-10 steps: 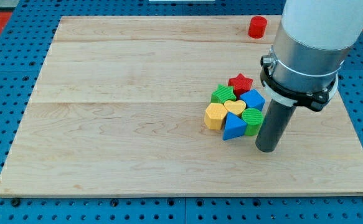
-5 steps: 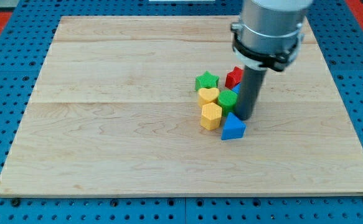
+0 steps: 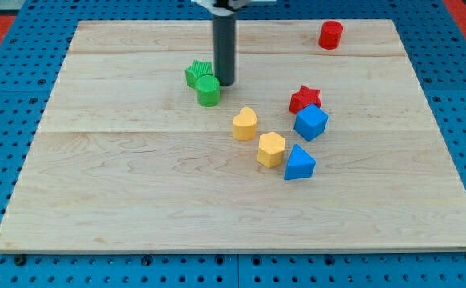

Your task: Move the green circle diagonally top left to the yellow heart

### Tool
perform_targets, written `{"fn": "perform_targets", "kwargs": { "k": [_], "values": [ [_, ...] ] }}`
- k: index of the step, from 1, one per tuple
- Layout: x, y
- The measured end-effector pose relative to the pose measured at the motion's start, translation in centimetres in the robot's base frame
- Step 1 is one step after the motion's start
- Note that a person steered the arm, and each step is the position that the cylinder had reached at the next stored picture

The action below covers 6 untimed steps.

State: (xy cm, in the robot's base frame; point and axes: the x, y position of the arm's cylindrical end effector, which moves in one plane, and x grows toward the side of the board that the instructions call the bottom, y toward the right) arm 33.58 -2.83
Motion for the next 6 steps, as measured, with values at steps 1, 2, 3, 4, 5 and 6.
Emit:
{"fn": "perform_targets", "kwargs": {
  "k": [1,2,3,4,5,6],
  "values": [
    [-4.4,-0.4],
    [-7.9,-0.7],
    [-7.3,-4.8],
    [-2.7,-1.3],
    [-1.5,2.6],
    [-1.0,2.1]
  ]
}}
